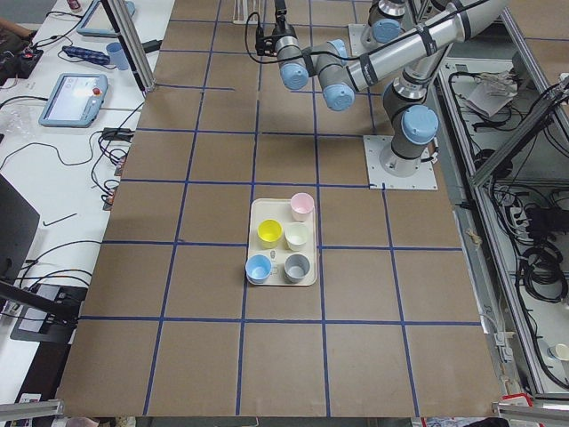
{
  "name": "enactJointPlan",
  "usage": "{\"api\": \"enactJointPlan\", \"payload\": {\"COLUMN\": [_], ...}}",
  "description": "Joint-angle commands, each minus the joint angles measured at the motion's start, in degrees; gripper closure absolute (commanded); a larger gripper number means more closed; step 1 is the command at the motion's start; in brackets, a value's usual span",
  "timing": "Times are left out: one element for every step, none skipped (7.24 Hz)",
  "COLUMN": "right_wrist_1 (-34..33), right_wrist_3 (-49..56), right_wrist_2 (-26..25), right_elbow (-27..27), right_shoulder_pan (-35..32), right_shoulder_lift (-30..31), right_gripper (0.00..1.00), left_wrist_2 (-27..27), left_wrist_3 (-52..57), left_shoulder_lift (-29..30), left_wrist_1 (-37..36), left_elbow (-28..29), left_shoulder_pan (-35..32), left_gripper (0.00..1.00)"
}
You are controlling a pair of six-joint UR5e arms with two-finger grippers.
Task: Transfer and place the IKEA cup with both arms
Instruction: 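Carry the cup toward the left gripper while the left gripper approaches it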
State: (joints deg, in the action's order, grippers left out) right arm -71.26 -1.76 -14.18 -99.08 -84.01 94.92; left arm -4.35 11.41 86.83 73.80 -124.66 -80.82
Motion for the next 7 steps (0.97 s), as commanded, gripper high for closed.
{"api": "enactJointPlan", "payload": {"right_wrist_1": [0.0, 0.0, 0.0, -0.1, -0.1, -0.1, -0.1], "right_wrist_3": [-0.1, -0.4, -0.5, -0.5, -0.5, -0.5, -0.5], "right_wrist_2": [-0.1, 0.0, 0.1, 0.1, 0.0, 0.0, -0.1], "right_elbow": [-0.1, -0.1, 0.0, -0.1, -0.1, -0.1, -0.1], "right_shoulder_pan": [-0.6, -0.7, -0.7, -0.8, -0.8, -0.8, -0.8], "right_shoulder_lift": [-0.2, -0.2, -0.3, -0.3, -0.2, -0.3, -0.3], "right_gripper": [0.51, 0.51, 0.51, 0.51, 0.51, 0.51, 0.5], "left_wrist_2": [-3.3, -4.4, -4.6, -4.9, -4.8, -4.8, -4.8], "left_wrist_3": [-3.6, -5.0, -4.9, -5.0, -4.8, -4.7, -4.7], "left_shoulder_lift": [-0.2, -0.9, -0.6, -0.9, -0.9, -0.7, -1.0], "left_wrist_1": [0.2, 0.2, -0.1, -0.3, -0.5, -0.5, -0.8], "left_elbow": [0.2, -0.1, -0.1, 0.0, 0.0, 0.0, 0.0], "left_shoulder_pan": [-0.7, -1.8, -3.0, -3.6, -3.7, -3.7, -3.7], "left_gripper": [0.02, 0.02, 0.03, 0.1, 0.13, 0.17, 0.23]}}
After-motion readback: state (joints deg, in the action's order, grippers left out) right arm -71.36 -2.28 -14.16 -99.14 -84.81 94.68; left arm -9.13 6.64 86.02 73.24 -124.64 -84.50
